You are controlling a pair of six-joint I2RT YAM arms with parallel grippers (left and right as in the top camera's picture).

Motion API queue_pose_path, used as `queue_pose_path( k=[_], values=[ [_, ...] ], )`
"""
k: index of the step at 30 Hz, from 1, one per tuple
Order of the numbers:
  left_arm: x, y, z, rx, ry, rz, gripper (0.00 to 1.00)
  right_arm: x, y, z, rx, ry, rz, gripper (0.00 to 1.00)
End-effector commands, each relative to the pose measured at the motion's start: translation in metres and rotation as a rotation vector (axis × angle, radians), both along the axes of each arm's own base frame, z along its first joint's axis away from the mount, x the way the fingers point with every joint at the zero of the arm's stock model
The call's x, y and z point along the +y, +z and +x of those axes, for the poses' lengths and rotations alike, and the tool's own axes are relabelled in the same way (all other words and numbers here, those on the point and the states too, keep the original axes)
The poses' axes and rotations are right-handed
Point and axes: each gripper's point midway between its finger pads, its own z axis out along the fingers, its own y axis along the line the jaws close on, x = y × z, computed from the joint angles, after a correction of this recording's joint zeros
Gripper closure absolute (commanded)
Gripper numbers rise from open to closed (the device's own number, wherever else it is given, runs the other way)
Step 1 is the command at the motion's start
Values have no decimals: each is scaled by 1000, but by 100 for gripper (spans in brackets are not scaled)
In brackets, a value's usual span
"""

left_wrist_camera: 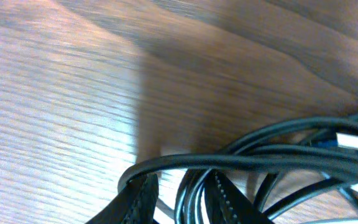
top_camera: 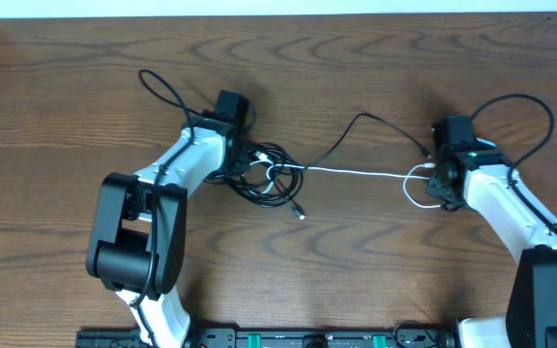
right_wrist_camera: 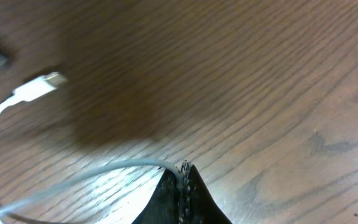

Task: Untangle cables
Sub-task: 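Pull the white cable far right with the right gripper, left gripper holding coil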

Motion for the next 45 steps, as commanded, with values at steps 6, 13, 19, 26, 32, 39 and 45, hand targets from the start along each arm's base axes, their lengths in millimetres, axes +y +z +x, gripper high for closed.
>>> queue_pose_path(
  k=[6,13,19,26,32,39,45],
  values=[
    [15,-9,-8,48,67,1,69,-37,5,-14,5,-131,-52,99],
    [42,-10,-15,75,223,-6,69,-79,0,-48,-9,-491,-27,99],
    [66,-11,-23,118,335,-67,69,-92,-13,-64,-16,-587,-10,99],
    [91,-13,-33,160,440,-138,69,-94,-15,-65,-19,-600,-4,99],
    [114,-15,-42,179,524,-172,69,-103,-15,-73,-13,-647,-3,99],
    [140,-18,-53,188,623,-214,69,-107,-15,-77,-10,-678,-3,99],
    [161,-22,-67,199,718,-262,69,-112,-15,-85,-12,-736,-17,99]
  ],
)
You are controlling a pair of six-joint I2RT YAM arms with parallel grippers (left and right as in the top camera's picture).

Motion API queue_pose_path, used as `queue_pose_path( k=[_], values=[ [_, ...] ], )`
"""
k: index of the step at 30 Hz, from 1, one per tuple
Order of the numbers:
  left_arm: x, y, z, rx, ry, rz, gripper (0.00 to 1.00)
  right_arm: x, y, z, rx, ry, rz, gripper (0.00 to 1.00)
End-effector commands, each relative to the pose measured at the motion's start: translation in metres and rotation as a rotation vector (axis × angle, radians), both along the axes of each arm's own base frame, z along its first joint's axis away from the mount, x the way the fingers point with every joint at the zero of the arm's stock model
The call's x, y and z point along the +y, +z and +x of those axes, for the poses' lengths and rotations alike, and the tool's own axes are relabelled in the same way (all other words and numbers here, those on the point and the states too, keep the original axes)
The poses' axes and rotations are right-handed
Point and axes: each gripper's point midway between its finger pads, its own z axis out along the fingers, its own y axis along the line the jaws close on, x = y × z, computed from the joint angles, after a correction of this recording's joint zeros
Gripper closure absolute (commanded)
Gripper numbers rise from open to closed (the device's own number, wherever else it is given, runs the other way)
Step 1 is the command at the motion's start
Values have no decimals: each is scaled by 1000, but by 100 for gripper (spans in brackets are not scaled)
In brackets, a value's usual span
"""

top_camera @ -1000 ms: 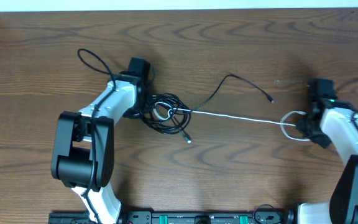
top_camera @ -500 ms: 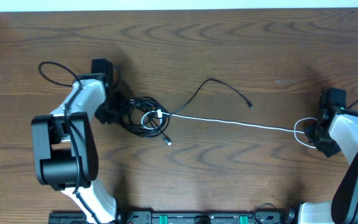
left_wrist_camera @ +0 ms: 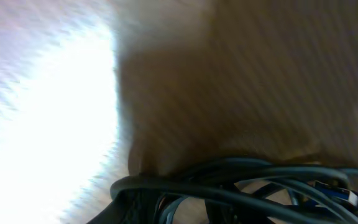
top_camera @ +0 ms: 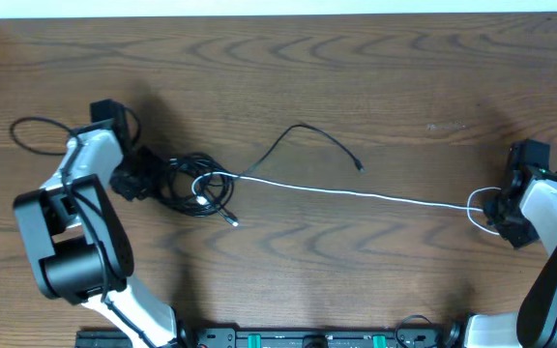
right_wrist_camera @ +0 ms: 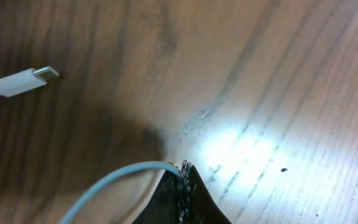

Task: Untangle cables
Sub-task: 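Pull the white cable far right with the right gripper, left gripper holding coil, then carry the white cable back left toward the coil with the right gripper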

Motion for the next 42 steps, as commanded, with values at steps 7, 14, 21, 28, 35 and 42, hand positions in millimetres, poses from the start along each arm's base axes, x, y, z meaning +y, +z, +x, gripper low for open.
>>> queue_pose_path(
  k=[7,14,21,28,35,42],
  values=[
    [26,-18,-33,64,147,-65,69,-18,6,-20,-4,-157,-61,99],
    [26,-18,-32,59,148,-69,69,-25,12,-41,17,-323,-137,99],
    [18,-18,-28,45,125,-93,36,-21,8,-29,0,-235,-87,99],
    [-6,-14,-11,-39,-25,-181,28,1,6,15,-34,153,75,99],
    [-31,-6,6,-144,-158,-281,28,44,10,51,-143,517,277,99],
    [-48,-5,12,-155,-216,-279,28,84,14,68,-219,803,397,1]
  ],
)
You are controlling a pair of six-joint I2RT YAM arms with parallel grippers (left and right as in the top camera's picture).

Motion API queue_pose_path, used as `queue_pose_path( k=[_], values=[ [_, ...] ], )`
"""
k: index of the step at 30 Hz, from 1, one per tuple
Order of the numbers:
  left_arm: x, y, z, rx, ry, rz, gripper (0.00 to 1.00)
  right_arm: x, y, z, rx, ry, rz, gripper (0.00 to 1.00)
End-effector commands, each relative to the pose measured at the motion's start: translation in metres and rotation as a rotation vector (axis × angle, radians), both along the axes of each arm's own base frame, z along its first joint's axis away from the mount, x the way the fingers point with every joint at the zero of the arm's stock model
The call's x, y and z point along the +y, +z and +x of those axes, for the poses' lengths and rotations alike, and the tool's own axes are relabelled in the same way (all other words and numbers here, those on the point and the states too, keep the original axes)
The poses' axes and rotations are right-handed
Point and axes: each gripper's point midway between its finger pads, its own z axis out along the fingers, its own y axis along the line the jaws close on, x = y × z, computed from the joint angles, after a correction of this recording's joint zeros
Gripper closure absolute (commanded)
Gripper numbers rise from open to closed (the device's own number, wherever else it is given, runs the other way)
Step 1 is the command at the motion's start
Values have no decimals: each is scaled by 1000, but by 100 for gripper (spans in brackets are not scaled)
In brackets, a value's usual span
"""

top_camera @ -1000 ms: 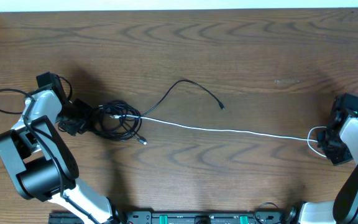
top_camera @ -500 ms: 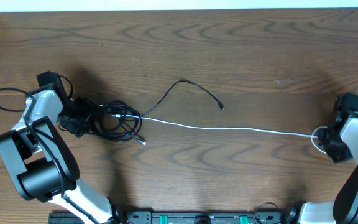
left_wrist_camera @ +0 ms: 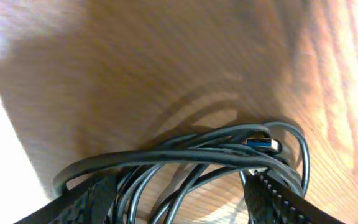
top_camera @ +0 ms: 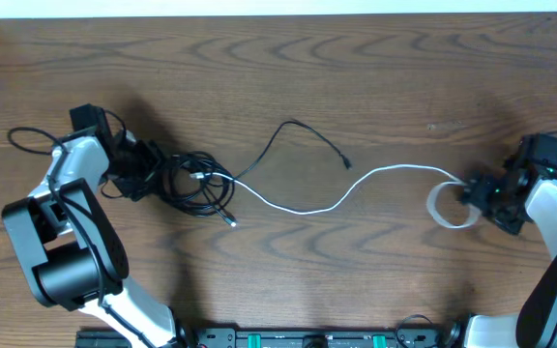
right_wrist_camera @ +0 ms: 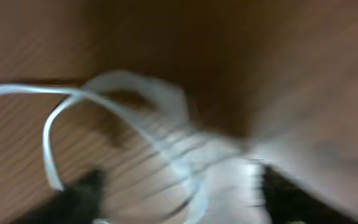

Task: Untangle cables
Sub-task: 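Carry the white cable back left toward the coil with the right gripper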

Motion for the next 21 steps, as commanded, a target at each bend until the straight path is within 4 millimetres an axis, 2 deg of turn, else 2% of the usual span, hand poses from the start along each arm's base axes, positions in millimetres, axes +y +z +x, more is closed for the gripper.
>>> queue_pose_path(
  k=[1,5,11,15,18,21],
  values=[
    [-22,-19,-11,43,-69,-43,28,23,13,16,-84,190,54,1],
    [-34,-19,-7,33,-107,-39,28,37,14,21,-101,280,54,1],
    [-52,-18,-2,9,-171,-29,28,76,17,31,-147,490,61,2],
    [-56,-18,0,3,-184,-26,28,95,18,36,-169,561,59,2],
    [-56,-18,0,1,-184,-26,28,131,29,39,-255,712,167,4],
    [-55,-18,2,-5,-184,-24,28,173,50,37,-370,858,307,6]
  ],
)
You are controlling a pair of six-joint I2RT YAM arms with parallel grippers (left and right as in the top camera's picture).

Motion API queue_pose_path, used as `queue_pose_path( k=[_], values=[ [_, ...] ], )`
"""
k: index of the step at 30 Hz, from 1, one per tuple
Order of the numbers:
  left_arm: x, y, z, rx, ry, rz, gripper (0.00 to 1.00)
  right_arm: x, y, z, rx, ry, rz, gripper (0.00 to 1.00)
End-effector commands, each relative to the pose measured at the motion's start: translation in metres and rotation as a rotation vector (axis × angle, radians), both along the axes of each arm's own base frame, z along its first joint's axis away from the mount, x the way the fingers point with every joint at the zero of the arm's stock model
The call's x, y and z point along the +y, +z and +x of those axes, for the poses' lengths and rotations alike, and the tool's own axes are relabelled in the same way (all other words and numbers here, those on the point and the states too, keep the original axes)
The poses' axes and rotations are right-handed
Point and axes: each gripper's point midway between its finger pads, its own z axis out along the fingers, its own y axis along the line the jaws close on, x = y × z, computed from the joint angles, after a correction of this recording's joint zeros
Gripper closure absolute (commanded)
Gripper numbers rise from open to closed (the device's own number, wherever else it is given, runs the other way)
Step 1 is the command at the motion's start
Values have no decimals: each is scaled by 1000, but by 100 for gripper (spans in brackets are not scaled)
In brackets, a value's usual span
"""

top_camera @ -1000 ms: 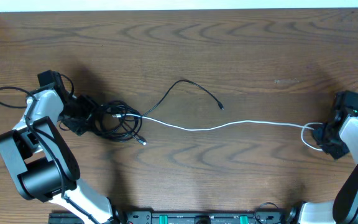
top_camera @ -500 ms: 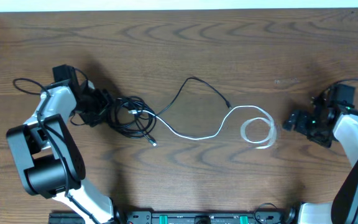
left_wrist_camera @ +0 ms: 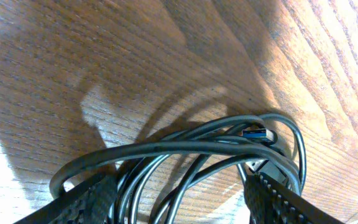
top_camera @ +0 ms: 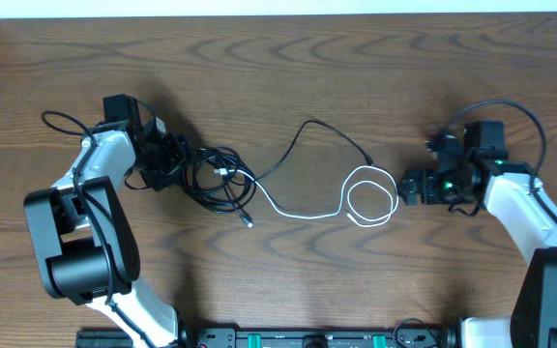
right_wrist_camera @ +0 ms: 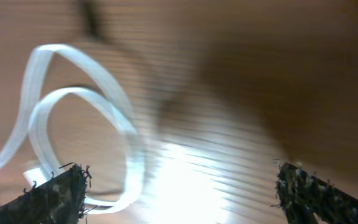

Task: Untangle cables
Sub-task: 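Carry the white cable back left toward the coil with the right gripper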

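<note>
A tangled bundle of black cable [top_camera: 218, 179] lies left of centre. In the left wrist view the black loops [left_wrist_camera: 185, 155] and a blue USB plug [left_wrist_camera: 257, 134] lie between the spread fingers [left_wrist_camera: 92, 198]. My left gripper [top_camera: 175, 164] [left_wrist_camera: 179, 190] is open at the bundle's left edge. A white cable [top_camera: 303, 214] runs from the bundle to a coil of loops [top_camera: 369, 197] [right_wrist_camera: 79, 124]. My right gripper [top_camera: 406, 187] [right_wrist_camera: 182, 183] stands open just right of the coil, holding nothing; that view is blurred.
A thin black cable [top_camera: 307, 126] arcs from the bundle up to a plug near the white coil. A small loose plug end [top_camera: 249, 222] lies below the bundle. The arms' own black cords loop beside each wrist. The wooden table [top_camera: 278, 68] stretches behind.
My right gripper has moved left toward the centre, and the white cable's end now lies in tighter loops. The left gripper and black bundle have shifted a little right. Both grippers are still open.
First both grippers were shut near the centre, left on the black bundle, right on the white cable. Then they stood far apart with the white cable drawn straight. Then both were open and the white cable slack. Now both arms are nearer the middle.
</note>
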Motion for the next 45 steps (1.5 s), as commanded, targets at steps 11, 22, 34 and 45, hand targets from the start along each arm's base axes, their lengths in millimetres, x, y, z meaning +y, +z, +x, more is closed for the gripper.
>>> queue_pose_path(
  k=[11,22,34,45],
  values=[
    [-18,-15,-11,40,-37,-78,28,164,64,-3,-331,543,250,10],
    [-37,-14,-10,31,-93,-75,28,228,47,-8,-441,626,118,12],
    [-40,-14,-9,27,-99,-78,28,272,10,-14,-412,677,235,29],
    [-43,-12,-9,23,-101,-99,28,278,-39,-12,-348,582,164,50]
  ],
)
